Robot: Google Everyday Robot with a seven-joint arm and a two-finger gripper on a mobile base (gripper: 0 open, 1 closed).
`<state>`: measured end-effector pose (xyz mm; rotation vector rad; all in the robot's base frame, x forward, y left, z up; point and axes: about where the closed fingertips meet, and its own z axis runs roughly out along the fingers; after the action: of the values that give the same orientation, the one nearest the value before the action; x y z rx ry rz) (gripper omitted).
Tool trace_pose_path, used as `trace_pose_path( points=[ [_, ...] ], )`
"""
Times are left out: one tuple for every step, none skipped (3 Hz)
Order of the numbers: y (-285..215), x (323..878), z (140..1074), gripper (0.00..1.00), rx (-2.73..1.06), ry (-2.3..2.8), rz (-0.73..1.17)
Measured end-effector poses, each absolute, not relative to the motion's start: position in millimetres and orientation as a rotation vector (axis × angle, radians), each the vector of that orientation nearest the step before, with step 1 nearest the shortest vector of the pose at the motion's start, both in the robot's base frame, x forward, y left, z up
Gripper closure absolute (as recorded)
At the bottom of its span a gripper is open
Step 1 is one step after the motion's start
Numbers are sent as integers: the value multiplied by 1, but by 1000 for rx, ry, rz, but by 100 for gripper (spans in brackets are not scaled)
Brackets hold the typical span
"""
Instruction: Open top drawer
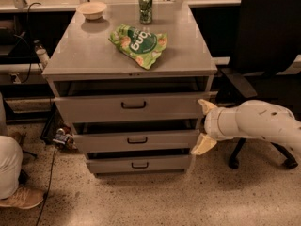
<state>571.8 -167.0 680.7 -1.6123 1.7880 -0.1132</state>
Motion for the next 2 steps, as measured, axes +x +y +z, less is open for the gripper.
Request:
trace_pose_path(
  points=[
    [-161, 593, 683, 0, -1656, 1699, -177],
    [-144, 621, 681, 0, -1731, 1596, -214]
  ],
)
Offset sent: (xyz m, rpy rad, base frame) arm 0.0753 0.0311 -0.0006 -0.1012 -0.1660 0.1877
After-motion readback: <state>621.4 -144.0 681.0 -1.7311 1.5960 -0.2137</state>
